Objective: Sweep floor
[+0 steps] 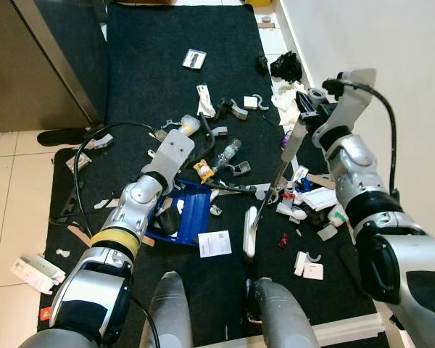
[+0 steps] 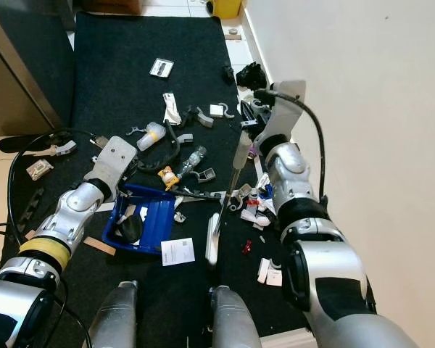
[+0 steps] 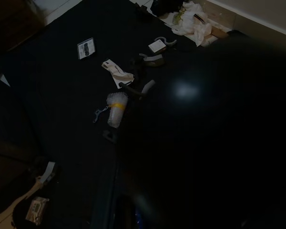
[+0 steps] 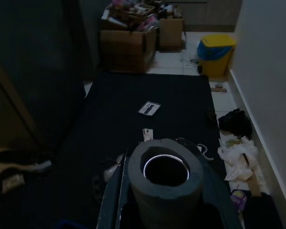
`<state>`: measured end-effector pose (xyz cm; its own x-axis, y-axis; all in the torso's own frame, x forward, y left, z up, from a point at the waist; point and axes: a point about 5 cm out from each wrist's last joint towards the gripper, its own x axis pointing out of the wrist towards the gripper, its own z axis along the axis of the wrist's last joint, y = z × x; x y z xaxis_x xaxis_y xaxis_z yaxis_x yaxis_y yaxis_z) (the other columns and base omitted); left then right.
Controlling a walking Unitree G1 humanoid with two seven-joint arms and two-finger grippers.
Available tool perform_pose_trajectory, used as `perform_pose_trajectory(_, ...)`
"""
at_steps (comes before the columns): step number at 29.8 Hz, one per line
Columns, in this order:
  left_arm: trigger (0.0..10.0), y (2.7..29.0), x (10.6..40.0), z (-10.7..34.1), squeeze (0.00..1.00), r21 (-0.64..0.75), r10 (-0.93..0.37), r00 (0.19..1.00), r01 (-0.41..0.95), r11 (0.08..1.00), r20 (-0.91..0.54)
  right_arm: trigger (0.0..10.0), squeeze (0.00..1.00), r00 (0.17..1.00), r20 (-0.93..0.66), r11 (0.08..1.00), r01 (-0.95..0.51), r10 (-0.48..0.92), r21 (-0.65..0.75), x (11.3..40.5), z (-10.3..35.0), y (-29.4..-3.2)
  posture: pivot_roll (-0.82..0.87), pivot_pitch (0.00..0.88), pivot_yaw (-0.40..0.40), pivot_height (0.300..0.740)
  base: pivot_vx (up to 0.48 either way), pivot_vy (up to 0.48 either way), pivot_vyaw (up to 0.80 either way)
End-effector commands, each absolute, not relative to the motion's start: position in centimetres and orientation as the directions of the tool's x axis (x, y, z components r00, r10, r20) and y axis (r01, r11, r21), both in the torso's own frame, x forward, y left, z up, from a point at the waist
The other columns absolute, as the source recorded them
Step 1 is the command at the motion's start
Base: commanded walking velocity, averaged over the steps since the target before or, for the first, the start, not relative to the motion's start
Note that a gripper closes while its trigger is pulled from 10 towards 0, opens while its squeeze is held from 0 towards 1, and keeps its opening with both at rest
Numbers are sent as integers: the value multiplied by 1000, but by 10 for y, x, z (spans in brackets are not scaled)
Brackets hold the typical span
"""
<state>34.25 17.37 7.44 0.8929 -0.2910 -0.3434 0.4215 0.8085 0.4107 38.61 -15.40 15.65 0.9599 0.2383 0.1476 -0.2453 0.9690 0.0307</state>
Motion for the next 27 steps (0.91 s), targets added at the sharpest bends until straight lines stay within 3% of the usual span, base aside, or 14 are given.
perform_pose_trajectory(1, 10000, 179, 313, 26, 0, 330, -262, 801, 486, 809, -537, 10000, 0, 962, 158, 975, -223, 222, -12, 383, 152, -156, 54, 204, -157, 740, 0, 0, 0)
perform_pose_trajectory(5, 10000, 179, 312, 25, 0, 327, -262, 802, 484, 812, -537, 10000, 0, 964, 193, 981, -163, 182, -110, 372, 137, -144, 53, 213, -157, 740, 0, 0, 0)
perform_pose_trajectory(17, 10000, 176, 311, 24, 0, 319, -267, 802, 483, 815, -534, 10000, 0, 976, 155, 976, -126, 155, -179, 352, 104, -118, 48, 231, -151, 740, 0, 0, 0)
perform_pose_trajectory(27, 10000, 177, 310, 23, 0, 318, -266, 801, 484, 815, -536, 10000, 0, 966, 98, 971, -237, 240, -46, 342, 89, -87, 48, 231, -154, 740, 0, 0, 0)
